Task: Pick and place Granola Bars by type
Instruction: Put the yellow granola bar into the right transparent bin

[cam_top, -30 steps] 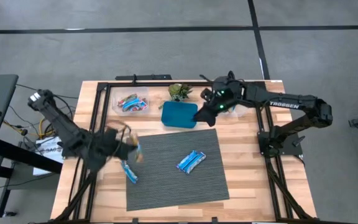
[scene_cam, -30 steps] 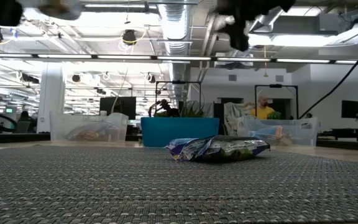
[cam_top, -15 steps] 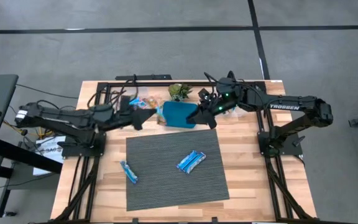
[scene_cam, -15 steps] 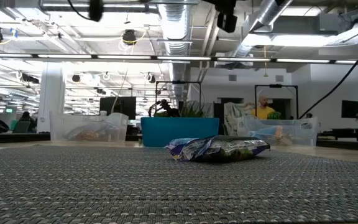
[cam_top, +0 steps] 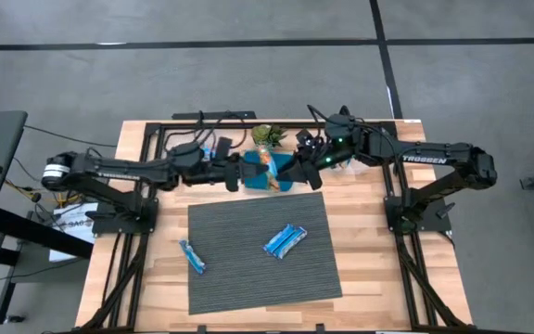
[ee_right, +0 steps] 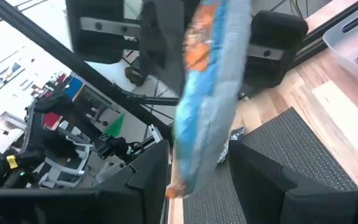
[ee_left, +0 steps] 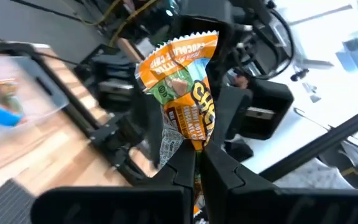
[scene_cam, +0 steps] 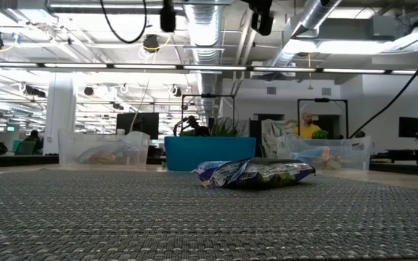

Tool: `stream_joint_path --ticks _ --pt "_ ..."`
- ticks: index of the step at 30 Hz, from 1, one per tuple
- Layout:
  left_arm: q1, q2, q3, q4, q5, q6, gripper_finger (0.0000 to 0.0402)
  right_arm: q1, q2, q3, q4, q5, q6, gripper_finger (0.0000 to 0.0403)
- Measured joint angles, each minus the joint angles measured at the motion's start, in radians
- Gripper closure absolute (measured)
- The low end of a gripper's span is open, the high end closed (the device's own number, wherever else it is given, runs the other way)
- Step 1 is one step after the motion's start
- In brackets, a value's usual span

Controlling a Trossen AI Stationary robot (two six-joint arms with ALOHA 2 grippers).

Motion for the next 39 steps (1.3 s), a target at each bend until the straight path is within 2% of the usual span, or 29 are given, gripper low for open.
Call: stream_joint_path --ticks 9,12,18,20,27,31,35,39 --pt "0.04 0.1 0.124 -0.004 0.093 0.055 0.0401 0.002 0.0 0.0 0.001 -0.005 -0.002 0.0254" --pt "0.047 0.104 0.128 -0.011 0.103 0.055 0.0401 0.002 0.001 0.0 0.001 -0.004 -0.017 0.028" --pt "0.049 0.103 0.129 -0.039 0.101 0.077 0.0389 0.0 0.001 0.0 -0.005 -0.003 -0.025 0.0357" --pt "0.051 0.102 0.131 -0.063 0.09 0.085 0.0382 -0.004 0.001 0.0 -0.015 -0.002 -0.027 0.0367" --pt "0.081 0.103 0.13 -0.277 0.079 0.088 0.0326 -0.037 0.001 0.0 -0.242 0.063 -0.086 0.0364" --pt "0.098 0.103 0.13 -0.381 0.099 0.088 0.028 -0.062 0.001 0.0 -0.41 0.173 -0.129 0.0376" --pt "0.108 0.103 0.129 -0.456 0.189 0.09 0.0249 -0.114 0.001 0.0 -0.61 0.375 -0.145 0.0372" --pt "0.101 0.103 0.129 -0.508 0.251 0.091 0.0243 -0.177 0.001 0.0 -0.789 0.592 -0.149 0.0358"
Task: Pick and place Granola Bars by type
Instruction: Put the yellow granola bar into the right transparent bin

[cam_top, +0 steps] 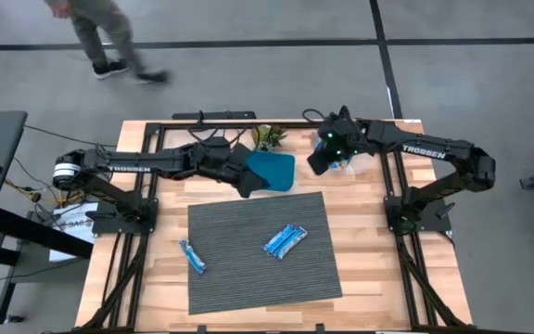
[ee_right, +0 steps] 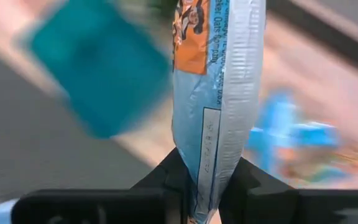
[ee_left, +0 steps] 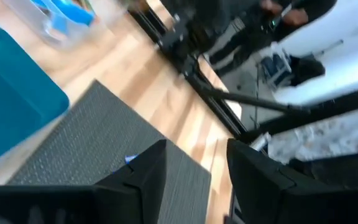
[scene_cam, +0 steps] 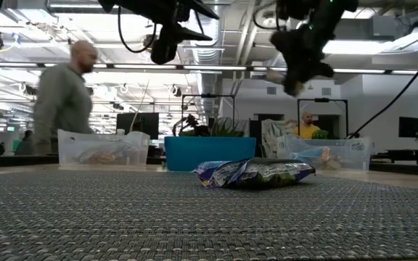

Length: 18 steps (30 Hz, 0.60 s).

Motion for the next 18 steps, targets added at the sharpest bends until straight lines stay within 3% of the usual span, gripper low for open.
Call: stream_joint_path --ticks 5,11,18 --pt "-0.016 0.0 0.0 -0.017 0.038 0.009 0.0252 -0.082 0.0 0.0 -0.144 0.186 -0.001 0.0367" --pt "-0.031 0.0 0.0 -0.037 0.057 0.024 0.0267 -0.166 0.0 -0.025 -0.186 0.207 -0.011 0.0365" --pt "-0.047 0.0 0.0 -0.042 0.078 0.024 0.027 -0.199 0.008 -0.031 -0.216 0.273 -0.051 0.0316"
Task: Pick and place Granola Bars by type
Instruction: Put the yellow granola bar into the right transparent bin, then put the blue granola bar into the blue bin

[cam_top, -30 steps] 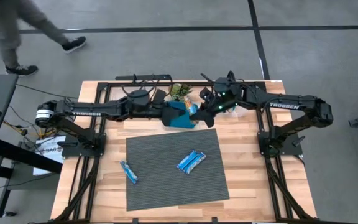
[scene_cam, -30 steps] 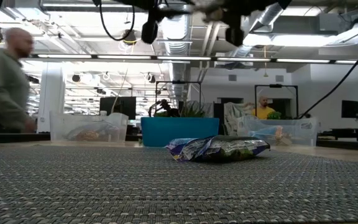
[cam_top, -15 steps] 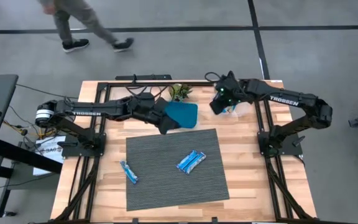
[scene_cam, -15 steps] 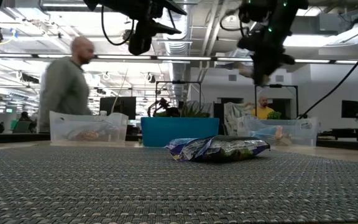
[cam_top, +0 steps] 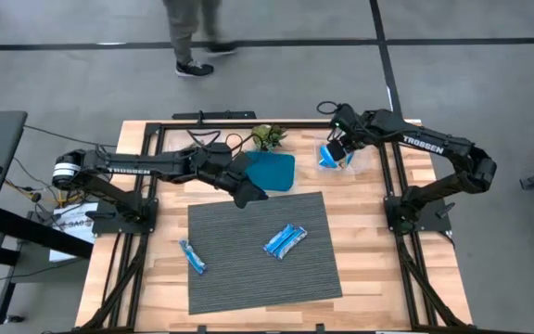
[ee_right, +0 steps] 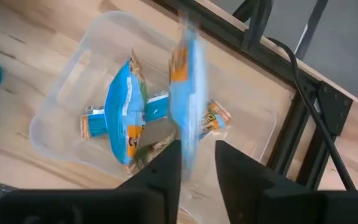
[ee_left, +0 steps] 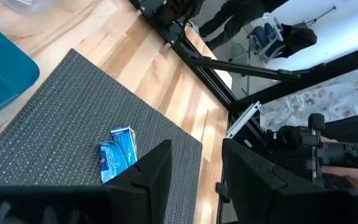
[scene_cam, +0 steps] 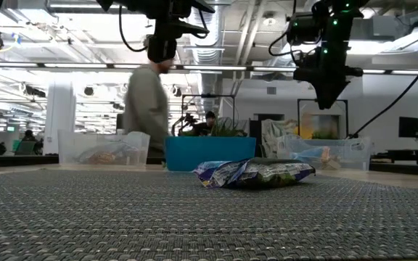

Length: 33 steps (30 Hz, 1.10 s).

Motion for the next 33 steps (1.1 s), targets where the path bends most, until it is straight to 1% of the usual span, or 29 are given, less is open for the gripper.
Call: stream_joint_path --ticks 6,9,11,13,16,18,20,22,24,26,28,30,33 --pt "-0.018 0.0 0.0 -0.027 0.001 0.044 0.027 0.002 0.0 0.0 0.001 -0.001 -0.009 0.0248" --pt "-0.038 0.0 0.0 -0.088 0.018 0.049 0.027 0.026 0.0 0.0 0.013 -0.004 -0.022 0.0212" --pt "-0.062 0.0 0.0 -0.177 0.072 0.075 0.027 0.056 -0.001 0.0 0.017 -0.006 -0.047 0.0192" --pt "-0.097 -0.002 0.0 -0.313 0.127 0.107 0.027 0.091 -0.002 0.0 0.02 -0.008 -0.062 0.0176" --pt "-0.176 -0.002 0.0 -0.56 0.141 0.195 0.027 0.145 -0.002 0.0 0.021 -0.008 -0.078 0.0164" --pt "-0.238 -0.002 -0.001 -0.733 0.105 0.277 0.027 0.18 -0.002 0.0 0.024 -0.008 -0.079 0.0163" --pt "-0.303 -0.002 -0.002 -0.886 0.04 0.358 0.027 0.212 -0.002 0.0 0.033 -0.008 -0.079 0.0163" --pt "-0.364 -0.003 -0.002 -1.013 -0.041 0.422 0.027 0.24 -0.002 0.0 0.043 -0.008 -0.08 0.0164" --pt "-0.418 -0.003 -0.002 -1.095 -0.122 0.468 0.027 0.263 -0.002 0.0 0.051 -0.008 -0.079 0.0163" --pt "-0.466 -0.003 -0.005 -1.118 -0.18 0.511 0.027 0.281 -0.002 0.0 0.058 -0.008 -0.079 0.0163" --pt "-0.502 -0.003 -0.021 -1.093 -0.208 0.555 0.027 0.295 -0.002 0.0 0.066 -0.008 -0.079 0.0163" --pt "-0.527 -0.003 -0.045 -1.04 -0.22 0.588 0.027 0.306 -0.002 0.0 0.068 -0.008 -0.079 0.0163" --pt "-0.549 -0.003 -0.095 -0.931 -0.219 0.594 0.027 0.316 -0.002 0.0 0.068 -0.009 -0.079 0.0163"
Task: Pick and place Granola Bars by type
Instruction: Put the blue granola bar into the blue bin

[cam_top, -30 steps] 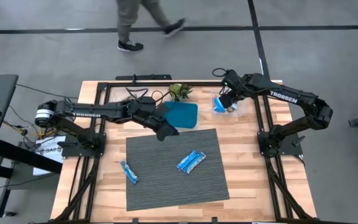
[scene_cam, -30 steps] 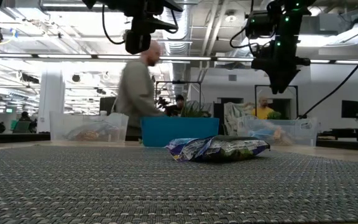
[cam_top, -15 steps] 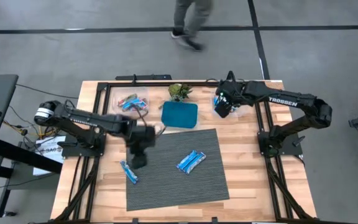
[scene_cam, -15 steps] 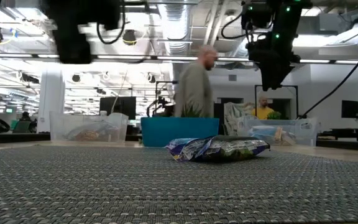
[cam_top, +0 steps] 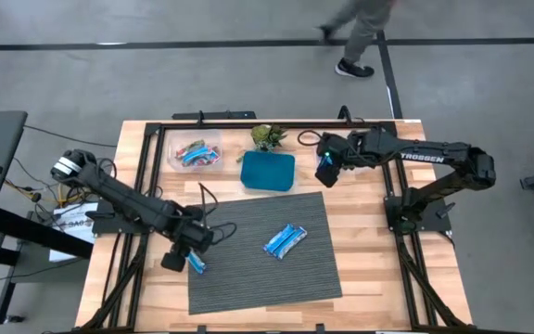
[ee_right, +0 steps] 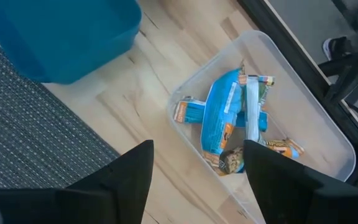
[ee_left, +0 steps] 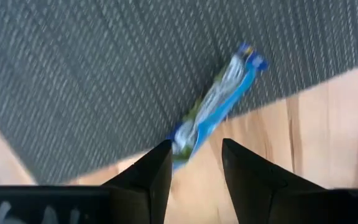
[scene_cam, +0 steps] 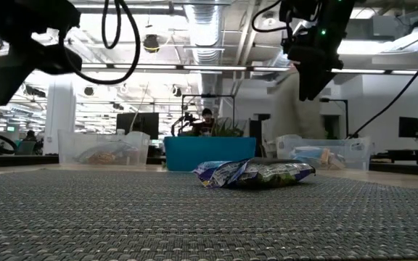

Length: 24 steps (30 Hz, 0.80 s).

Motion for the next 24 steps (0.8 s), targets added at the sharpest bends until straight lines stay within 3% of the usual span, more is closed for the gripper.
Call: stream_joint_path --ticks 7,18,24 --pt "-0.052 0.006 -0.083 0.143 -0.014 0.027 0.027 0.01 0.0 0.0 -0.001 -0.011 0.019 0.0163" --pt "-0.084 0.241 -0.092 0.207 -0.041 0.075 0.027 0.009 -0.001 0.0 -0.001 -0.026 0.034 0.0163" --pt "-0.084 0.276 -0.081 0.208 -0.002 0.056 0.0296 0.009 -0.001 0.0 -0.002 -0.026 0.035 0.0163"
